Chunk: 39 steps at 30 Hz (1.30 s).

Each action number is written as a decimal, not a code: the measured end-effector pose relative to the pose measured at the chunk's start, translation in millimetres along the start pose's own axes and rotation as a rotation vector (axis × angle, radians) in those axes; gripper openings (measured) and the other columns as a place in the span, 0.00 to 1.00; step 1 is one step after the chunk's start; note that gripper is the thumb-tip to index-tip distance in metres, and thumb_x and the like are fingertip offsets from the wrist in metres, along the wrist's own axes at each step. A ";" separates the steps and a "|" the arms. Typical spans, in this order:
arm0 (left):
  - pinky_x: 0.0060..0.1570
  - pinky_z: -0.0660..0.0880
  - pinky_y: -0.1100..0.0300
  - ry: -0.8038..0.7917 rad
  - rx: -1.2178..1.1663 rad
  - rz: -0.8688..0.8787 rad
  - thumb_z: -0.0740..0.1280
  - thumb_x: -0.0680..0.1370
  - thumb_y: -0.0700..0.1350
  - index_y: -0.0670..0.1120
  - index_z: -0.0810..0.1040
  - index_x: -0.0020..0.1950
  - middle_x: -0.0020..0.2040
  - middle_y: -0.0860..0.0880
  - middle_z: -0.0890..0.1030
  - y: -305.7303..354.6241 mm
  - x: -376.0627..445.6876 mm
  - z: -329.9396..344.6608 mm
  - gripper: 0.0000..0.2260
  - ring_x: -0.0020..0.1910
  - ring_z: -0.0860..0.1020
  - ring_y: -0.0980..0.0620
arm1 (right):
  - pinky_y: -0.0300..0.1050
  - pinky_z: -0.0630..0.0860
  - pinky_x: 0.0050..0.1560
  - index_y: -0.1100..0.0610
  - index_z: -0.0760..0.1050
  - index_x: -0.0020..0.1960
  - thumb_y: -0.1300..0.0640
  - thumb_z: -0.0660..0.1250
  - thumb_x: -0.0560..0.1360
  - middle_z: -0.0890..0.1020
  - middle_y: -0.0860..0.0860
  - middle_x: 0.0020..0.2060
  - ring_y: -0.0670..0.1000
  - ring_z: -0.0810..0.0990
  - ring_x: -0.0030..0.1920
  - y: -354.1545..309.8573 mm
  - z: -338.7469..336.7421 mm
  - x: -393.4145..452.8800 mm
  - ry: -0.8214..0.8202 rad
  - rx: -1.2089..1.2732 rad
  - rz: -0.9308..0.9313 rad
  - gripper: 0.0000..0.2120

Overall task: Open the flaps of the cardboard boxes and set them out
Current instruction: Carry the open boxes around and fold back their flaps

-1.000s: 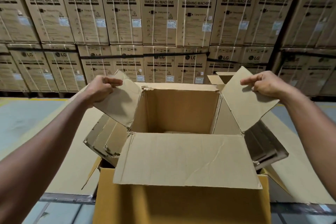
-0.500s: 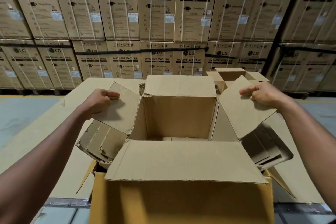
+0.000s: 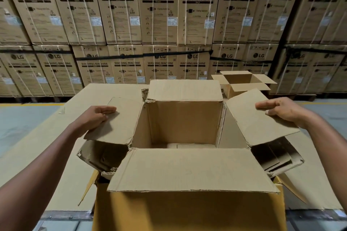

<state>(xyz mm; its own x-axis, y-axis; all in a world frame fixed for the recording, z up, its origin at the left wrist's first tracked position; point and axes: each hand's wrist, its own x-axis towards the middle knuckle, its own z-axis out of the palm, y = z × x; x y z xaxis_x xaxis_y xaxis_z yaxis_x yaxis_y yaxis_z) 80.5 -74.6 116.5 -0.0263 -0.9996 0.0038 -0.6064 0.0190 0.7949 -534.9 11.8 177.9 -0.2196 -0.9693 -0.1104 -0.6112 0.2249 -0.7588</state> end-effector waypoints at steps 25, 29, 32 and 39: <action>0.66 0.69 0.60 0.000 -0.083 0.433 0.62 0.82 0.34 0.56 0.81 0.63 0.64 0.59 0.80 137.5 -102.2 67.2 0.19 0.67 0.74 0.59 | 0.50 0.69 0.69 0.42 0.82 0.60 0.60 0.68 0.79 0.80 0.44 0.64 0.46 0.73 0.69 54.9 73.7 -135.1 0.425 0.278 -0.130 0.15; 0.60 0.69 0.65 -0.117 -0.123 0.511 0.62 0.82 0.34 0.55 0.80 0.66 0.65 0.59 0.79 172.0 -129.5 93.9 0.20 0.66 0.74 0.61 | 0.46 0.73 0.66 0.44 0.82 0.59 0.64 0.67 0.78 0.83 0.42 0.59 0.44 0.77 0.63 67.9 79.3 -180.3 0.525 0.349 -0.140 0.17; 0.57 0.67 0.71 -0.209 -0.134 0.574 0.62 0.82 0.36 0.58 0.79 0.65 0.66 0.60 0.78 196.2 -149.7 129.0 0.20 0.65 0.74 0.65 | 0.45 0.75 0.65 0.44 0.83 0.56 0.65 0.67 0.78 0.84 0.41 0.56 0.43 0.80 0.61 85.5 83.0 -215.3 0.618 0.422 -0.125 0.18; 0.61 0.71 0.66 -0.455 -0.225 0.678 0.63 0.82 0.37 0.59 0.79 0.64 0.66 0.63 0.78 249.1 -210.0 230.5 0.18 0.65 0.75 0.64 | 0.39 0.76 0.61 0.54 0.82 0.62 0.65 0.67 0.79 0.84 0.44 0.56 0.41 0.81 0.58 125.7 79.0 -285.5 0.751 0.568 -0.019 0.14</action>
<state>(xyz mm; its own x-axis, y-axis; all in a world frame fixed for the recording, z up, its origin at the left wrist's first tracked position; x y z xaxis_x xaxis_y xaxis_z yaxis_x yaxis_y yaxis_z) -248.3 144.3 173.8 -0.6742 -0.6670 0.3172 -0.1726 0.5598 0.8104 -489.0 309.0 63.3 -0.7675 -0.6098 0.1976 -0.2010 -0.0638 -0.9775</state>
